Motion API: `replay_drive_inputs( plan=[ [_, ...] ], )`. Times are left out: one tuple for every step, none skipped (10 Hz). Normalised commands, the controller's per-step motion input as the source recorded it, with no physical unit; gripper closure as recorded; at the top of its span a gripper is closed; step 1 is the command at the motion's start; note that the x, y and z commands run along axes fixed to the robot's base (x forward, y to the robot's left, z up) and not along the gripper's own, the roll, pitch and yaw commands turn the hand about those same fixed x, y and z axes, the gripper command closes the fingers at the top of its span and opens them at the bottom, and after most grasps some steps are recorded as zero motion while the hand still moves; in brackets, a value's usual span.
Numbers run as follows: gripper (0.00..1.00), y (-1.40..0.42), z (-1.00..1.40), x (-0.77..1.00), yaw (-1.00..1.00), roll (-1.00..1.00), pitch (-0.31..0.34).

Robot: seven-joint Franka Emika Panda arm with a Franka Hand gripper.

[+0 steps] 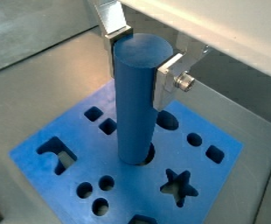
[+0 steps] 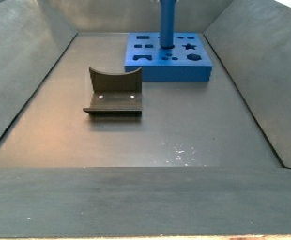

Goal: Pick up the round object. Move up. Place the round object on the fixture. Regrasp the round object. Move to above the board. Insert the round object.
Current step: Insert the round object.

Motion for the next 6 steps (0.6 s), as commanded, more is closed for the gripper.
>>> replay_drive_inputs(
  plan=[
    [1.0, 0.0, -0.33, -0.04, -0.07, -0.3, -0.076],
    [1.0, 0.0, -0.2, -0.1, -0.03, -0.24, -0.059],
    [1.0, -0.07, -0.13, -0.06, 0.0, -0.23, -0.061],
    [1.0, -0.1, -0.23, -0.03, 0.0, -0.14, -0.033],
    [1.0, -0.16, -0.23, -0.06, 0.0, -0.08, -0.021],
    [1.0, -0.19, -0.23, -0.06, 0.0, -0.05, -0.011]
  ],
)
